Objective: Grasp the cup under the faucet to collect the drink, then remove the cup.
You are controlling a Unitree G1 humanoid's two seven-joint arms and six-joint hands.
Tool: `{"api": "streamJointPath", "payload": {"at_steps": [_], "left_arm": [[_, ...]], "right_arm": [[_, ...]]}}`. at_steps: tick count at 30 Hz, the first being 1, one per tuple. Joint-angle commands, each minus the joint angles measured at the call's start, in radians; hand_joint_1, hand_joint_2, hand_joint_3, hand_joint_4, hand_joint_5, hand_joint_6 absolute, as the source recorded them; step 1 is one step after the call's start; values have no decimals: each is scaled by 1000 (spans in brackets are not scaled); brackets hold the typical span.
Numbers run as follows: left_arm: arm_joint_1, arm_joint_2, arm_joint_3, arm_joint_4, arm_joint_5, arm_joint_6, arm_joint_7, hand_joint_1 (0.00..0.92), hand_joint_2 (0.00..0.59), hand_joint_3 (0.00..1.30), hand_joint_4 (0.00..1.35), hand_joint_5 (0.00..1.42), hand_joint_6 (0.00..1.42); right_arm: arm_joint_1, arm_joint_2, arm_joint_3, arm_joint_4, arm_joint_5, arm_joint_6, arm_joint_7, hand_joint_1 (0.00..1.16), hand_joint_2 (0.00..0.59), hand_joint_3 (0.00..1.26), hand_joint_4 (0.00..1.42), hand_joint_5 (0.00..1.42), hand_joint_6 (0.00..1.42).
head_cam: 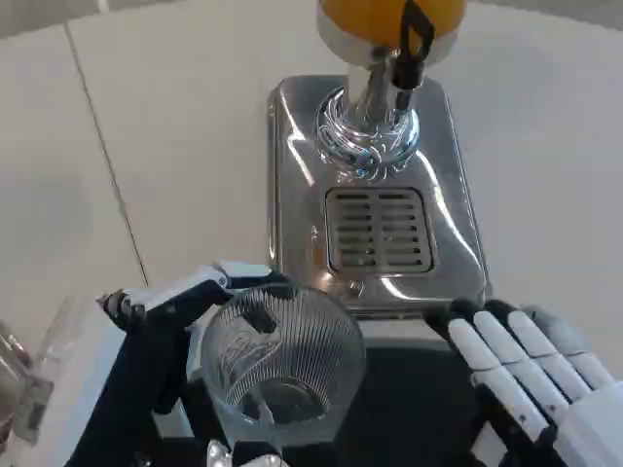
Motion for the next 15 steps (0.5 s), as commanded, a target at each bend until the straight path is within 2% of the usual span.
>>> {"api": "streamJointPath", "payload": {"at_steps": [1, 11, 15], "left_arm": [[-1, -13, 1, 1, -11, -3, 0, 598, 0, 1119, 1090, 1424, 1424], [-16, -29, 3, 10, -5, 12, 5, 598, 0, 1119, 1090, 1424, 1424], [-61, -56, -4, 30, 25, 45, 19, 598, 0, 1119, 1090, 1424, 1424]], "right_arm": [[10, 10, 13, -21, -13, 17, 7, 82, 586, 0, 0, 0, 1], [7, 13, 28, -37, -21, 45, 16, 95, 586, 0, 0, 0, 1], [-1, 9, 21, -32, -18, 58, 15, 99, 586, 0, 0, 0, 1]]}}
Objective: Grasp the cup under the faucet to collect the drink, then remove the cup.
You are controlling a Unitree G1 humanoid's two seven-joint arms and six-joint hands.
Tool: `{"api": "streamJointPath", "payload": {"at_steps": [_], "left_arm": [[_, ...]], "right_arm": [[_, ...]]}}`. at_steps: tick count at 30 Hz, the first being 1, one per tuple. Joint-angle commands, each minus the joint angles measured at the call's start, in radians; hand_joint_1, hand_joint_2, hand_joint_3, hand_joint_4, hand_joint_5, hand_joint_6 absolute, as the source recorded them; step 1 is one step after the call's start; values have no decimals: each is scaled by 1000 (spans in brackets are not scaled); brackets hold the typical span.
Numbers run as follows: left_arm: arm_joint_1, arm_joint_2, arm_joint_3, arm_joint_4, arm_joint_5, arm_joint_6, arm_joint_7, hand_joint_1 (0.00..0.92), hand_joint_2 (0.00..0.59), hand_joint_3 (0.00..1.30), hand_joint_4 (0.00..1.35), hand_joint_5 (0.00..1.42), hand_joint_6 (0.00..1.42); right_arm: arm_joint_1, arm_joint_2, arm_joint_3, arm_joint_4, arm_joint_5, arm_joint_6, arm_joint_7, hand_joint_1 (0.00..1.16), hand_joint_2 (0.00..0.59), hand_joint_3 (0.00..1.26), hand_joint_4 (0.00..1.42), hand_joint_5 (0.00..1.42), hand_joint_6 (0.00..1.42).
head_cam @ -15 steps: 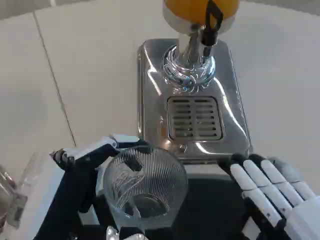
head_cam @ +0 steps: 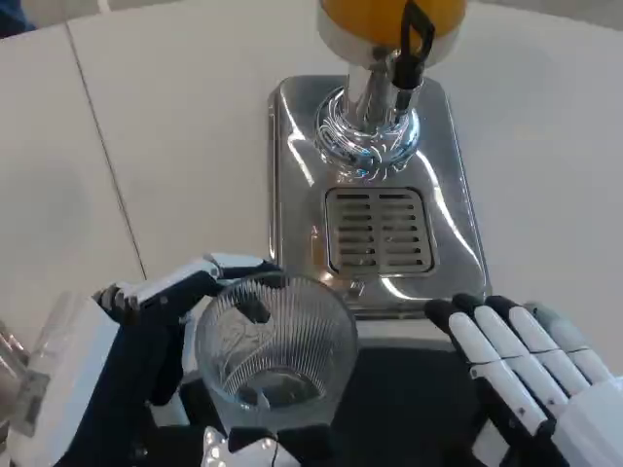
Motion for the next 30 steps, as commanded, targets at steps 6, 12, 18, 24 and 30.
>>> {"api": "streamJointPath", "payload": {"at_steps": [6, 12, 18, 24, 30], "left_arm": [[-155, -80, -37, 76, 99, 92, 51, 599, 0, 1119, 1081, 1424, 1424], [-283, -120, -75, 186, 155, 165, 107, 599, 0, 1119, 1078, 1424, 1424], [-419, -138, -146, 341, 210, 193, 177, 600, 0, 1111, 1077, 1424, 1424], [-539, -131, -198, 474, 235, 205, 243, 600, 0, 1109, 1077, 1424, 1424], [-628, -137, -234, 594, 244, 218, 303, 600, 0, 1108, 1077, 1424, 1424]], "right_arm": [[-23, -11, -17, 0, 12, 41, 7, 104, 586, 0, 0, 0, 1], [-60, -27, -19, -15, 26, 78, 34, 108, 586, 0, 0, 0, 1], [-71, -35, -29, -12, 37, 94, 44, 111, 586, 0, 0, 0, 1], [-75, -57, -47, -17, 55, 108, 63, 113, 586, 0, 0, 0, 1], [-91, -73, -61, -26, 72, 133, 89, 115, 586, 0, 0, 0, 1]]}}
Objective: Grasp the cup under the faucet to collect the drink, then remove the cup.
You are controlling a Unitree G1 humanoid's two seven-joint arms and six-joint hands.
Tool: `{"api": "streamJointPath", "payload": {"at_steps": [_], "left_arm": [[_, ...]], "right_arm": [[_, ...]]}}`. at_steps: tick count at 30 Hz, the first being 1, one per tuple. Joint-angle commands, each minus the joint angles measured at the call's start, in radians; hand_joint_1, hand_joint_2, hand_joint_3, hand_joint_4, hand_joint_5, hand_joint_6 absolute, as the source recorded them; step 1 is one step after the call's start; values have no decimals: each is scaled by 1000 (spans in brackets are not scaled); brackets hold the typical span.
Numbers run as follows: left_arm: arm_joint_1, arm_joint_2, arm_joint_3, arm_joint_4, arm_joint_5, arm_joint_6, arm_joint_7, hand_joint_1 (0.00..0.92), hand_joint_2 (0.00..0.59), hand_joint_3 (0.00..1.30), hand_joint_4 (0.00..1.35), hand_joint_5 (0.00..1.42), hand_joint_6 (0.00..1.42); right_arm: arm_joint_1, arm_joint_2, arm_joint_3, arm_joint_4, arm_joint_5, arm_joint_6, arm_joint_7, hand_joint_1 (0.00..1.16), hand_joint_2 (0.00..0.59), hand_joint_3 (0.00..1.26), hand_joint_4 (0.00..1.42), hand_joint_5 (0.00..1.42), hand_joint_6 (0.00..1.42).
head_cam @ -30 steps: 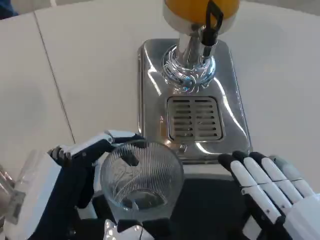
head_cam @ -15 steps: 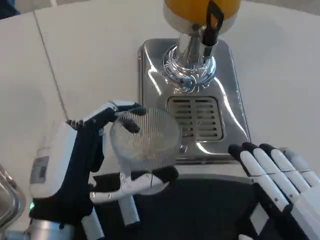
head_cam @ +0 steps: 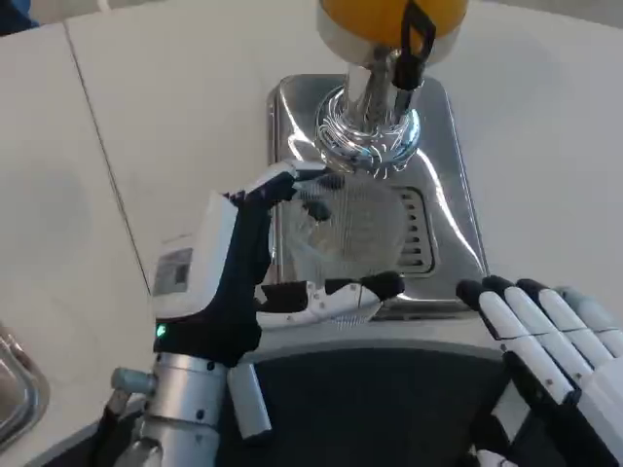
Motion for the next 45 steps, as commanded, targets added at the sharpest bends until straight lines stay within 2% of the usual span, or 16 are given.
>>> {"api": "streamJointPath", "payload": {"at_steps": [1, 9, 18, 21, 26, 34, 41, 42, 43, 44, 45], "left_arm": [[-90, -18, -37, 110, -2, 6, 61, 600, 0, 1108, 1077, 1424, 1424], [-235, -27, -98, 293, -5, 4, 132, 600, 0, 1108, 1077, 1424, 1424], [-387, -68, -154, 501, 14, 48, 257, 600, 0, 1108, 1066, 1424, 1424], [-446, -63, -173, 578, 12, 47, 282, 599, 0, 1108, 1065, 1424, 1424], [-521, -50, -168, 677, -9, 47, 319, 599, 0, 1108, 1065, 1424, 1424], [-552, -45, -197, 748, 12, 96, 425, 596, 0, 1095, 1039, 1424, 1424], [-536, -36, -204, 759, -11, 85, 428, 587, 0, 1069, 1041, 1399, 1424], [-530, -33, -211, 756, -6, 84, 424, 553, 0, 960, 1046, 1321, 1422], [-525, -31, -216, 753, -4, 82, 418, 531, 0, 907, 1028, 1279, 1417], [-521, -29, -221, 751, -3, 80, 411, 496, 0, 844, 961, 1225, 1395], [-520, -26, -227, 751, -3, 76, 406, 390, 24, 669, 731, 1104, 1230]], "right_arm": [[-11, -15, -14, -25, 25, 20, 23, 115, 586, 0, 0, 0, 1], [-15, -16, -19, -42, 28, 40, 51, 117, 586, 0, 0, 0, 1], [-20, 0, -9, -50, 22, 54, 50, 124, 586, 0, 0, 0, 10], [-17, 5, -13, -57, 20, 62, 49, 129, 586, 0, 0, 0, 12], [-15, 8, -15, -72, 24, 73, 53, 136, 586, 0, 0, 0, 14], [-12, 7, -11, -81, 23, 77, 62, 146, 586, 0, 0, 0, 15], [-10, 10, -12, -76, 24, 76, 58, 151, 586, 0, 0, 0, 16], [-16, 10, -10, -75, 24, 81, 62, 151, 586, 0, 0, 0, 16], [-23, 10, -8, -75, 24, 86, 65, 152, 586, 0, 0, 0, 17], [-28, 10, -6, -75, 24, 90, 68, 152, 586, 0, 0, 0, 17], [-32, 9, -4, -76, 23, 94, 70, 152, 586, 0, 0, 0, 17]]}}
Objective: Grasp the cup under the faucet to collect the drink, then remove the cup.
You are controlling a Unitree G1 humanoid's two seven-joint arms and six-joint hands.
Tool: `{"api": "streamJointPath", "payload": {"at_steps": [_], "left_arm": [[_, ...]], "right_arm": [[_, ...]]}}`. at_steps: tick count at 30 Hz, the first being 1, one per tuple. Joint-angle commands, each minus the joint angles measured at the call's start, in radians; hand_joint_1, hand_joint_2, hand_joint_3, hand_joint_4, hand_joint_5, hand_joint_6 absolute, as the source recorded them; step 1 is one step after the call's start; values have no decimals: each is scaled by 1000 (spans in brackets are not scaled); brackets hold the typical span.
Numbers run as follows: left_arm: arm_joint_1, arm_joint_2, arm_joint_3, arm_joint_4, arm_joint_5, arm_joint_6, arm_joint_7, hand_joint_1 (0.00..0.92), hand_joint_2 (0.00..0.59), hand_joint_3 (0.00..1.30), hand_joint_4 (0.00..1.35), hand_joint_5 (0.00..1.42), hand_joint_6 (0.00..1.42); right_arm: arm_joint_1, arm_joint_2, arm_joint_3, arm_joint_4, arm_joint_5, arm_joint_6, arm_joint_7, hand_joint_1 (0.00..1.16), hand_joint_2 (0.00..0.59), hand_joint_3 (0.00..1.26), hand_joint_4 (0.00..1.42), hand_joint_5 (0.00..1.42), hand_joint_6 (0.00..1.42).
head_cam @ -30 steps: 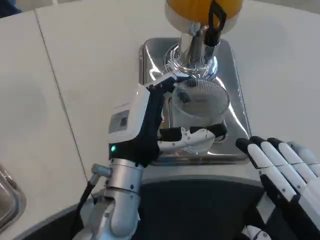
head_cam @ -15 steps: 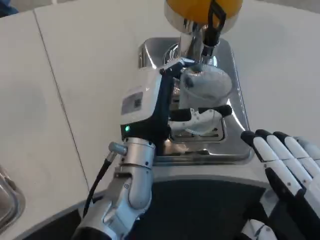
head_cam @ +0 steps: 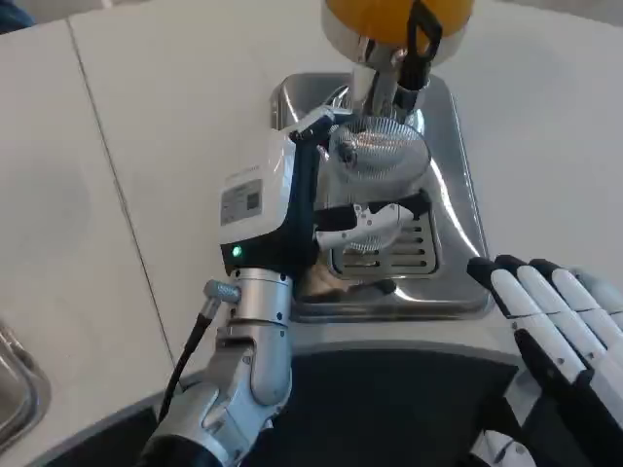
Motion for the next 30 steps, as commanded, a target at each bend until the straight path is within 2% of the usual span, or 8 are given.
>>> {"api": "streamJointPath", "payload": {"at_steps": [1, 2, 7, 15, 19, 24, 28, 30], "left_arm": [[14, 9, -29, -3, -6, -25, -17, 318, 30, 542, 589, 1019, 1174], [12, 13, -29, -3, -13, -31, -26, 267, 28, 464, 524, 978, 1140], [11, 20, -31, -10, -32, -36, -41, 207, 20, 289, 340, 859, 994], [25, 37, -33, -40, -53, -41, -59, 140, 0, 203, 246, 747, 853], [100, 116, 1, -167, -82, -70, -114, 91, 0, 152, 155, 600, 678], [227, 211, 58, -351, -98, -80, -175, 75, 0, 131, 128, 573, 639], [322, 312, 121, -506, -89, -77, -228, 73, 0, 103, 97, 528, 599], [405, 374, 177, -637, -75, -48, -274, 112, 15, 43, 12, 390, 453]], "right_arm": [[-11, 1, 6, -9, 7, 23, 18, 153, 586, 0, 0, 0, 17], [-13, 0, 8, -10, 6, 26, 20, 153, 586, 0, 0, 0, 17], [-11, 1, 10, -14, 3, 33, 25, 154, 586, 0, 0, 0, 17], [-9, 5, 15, -19, 1, 30, 23, 154, 586, 0, 0, 0, 17], [-10, 13, 7, -19, 6, 26, 13, 154, 586, 0, 0, 0, 17], [0, 35, 20, -19, 3, 2, -2, 154, 586, 0, 0, 0, 17], [-23, 41, 43, -2, -3, 6, -3, 154, 586, 0, 0, 0, 17], [-51, 41, 51, 13, -2, 18, -1, 154, 586, 0, 0, 0, 17]]}}
